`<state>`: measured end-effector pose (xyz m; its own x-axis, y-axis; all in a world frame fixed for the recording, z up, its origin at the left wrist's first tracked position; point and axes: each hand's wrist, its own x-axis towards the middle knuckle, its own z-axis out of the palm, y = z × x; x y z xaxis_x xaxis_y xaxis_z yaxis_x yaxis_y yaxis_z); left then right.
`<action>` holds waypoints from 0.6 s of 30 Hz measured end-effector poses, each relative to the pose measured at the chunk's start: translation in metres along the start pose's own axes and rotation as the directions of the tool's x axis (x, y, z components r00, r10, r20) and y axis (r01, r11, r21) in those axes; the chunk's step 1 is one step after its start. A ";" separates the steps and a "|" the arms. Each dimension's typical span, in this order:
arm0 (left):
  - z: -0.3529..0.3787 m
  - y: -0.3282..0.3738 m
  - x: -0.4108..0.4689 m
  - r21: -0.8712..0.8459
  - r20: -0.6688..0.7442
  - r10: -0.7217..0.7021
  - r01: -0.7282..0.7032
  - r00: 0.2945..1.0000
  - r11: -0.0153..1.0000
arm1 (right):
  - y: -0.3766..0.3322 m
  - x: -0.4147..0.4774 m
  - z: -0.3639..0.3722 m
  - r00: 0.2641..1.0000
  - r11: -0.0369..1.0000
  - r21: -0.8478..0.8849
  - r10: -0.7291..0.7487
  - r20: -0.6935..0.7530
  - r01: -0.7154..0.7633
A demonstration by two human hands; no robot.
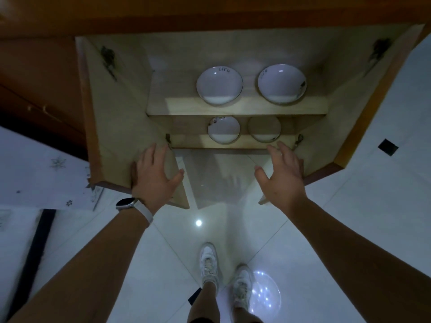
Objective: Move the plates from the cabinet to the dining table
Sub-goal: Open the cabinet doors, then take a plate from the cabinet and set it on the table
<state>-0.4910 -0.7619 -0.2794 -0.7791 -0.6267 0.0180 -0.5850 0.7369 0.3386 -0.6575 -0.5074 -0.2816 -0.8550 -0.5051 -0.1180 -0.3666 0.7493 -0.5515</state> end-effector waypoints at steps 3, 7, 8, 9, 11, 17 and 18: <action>-0.026 -0.007 -0.004 0.158 0.027 0.050 -0.054 0.998 0.986 | 0.000 -0.007 -0.019 1.000 0.995 -0.095 -0.009 0.002 0.009; -0.059 -0.017 -0.011 0.255 0.080 0.117 -0.134 0.990 0.957 | 0.008 -0.020 -0.051 0.994 0.996 0.006 0.084 0.068 -0.084; -0.065 -0.021 -0.013 0.268 0.088 0.137 -0.156 0.987 0.951 | 0.012 -0.024 -0.058 0.994 0.996 -0.028 0.086 0.064 -0.084; -0.070 -0.024 -0.015 0.281 0.091 0.154 -0.173 0.984 0.944 | 0.017 -0.027 -0.065 0.995 0.994 -0.083 0.081 0.054 -0.076; -0.076 -0.031 -0.018 0.329 0.113 0.163 -0.191 0.980 0.925 | 0.029 -0.031 -0.075 0.997 0.985 -0.167 0.052 0.049 -0.043; -0.082 -0.053 -0.022 0.422 0.161 0.122 -0.180 0.979 0.889 | 0.069 -0.040 -0.097 0.994 0.950 -0.312 0.046 0.097 -0.013; -0.083 -0.055 -0.023 0.433 0.169 0.111 -0.175 0.979 0.884 | 0.074 -0.043 -0.100 0.995 0.944 -0.331 0.039 0.096 -0.005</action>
<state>-0.4219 -0.8092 -0.2206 -0.8661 -0.4891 -0.1033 -0.4785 0.8710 -0.1115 -0.6847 -0.3876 -0.2352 -0.8295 -0.5144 -0.2175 -0.4632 0.8512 -0.2468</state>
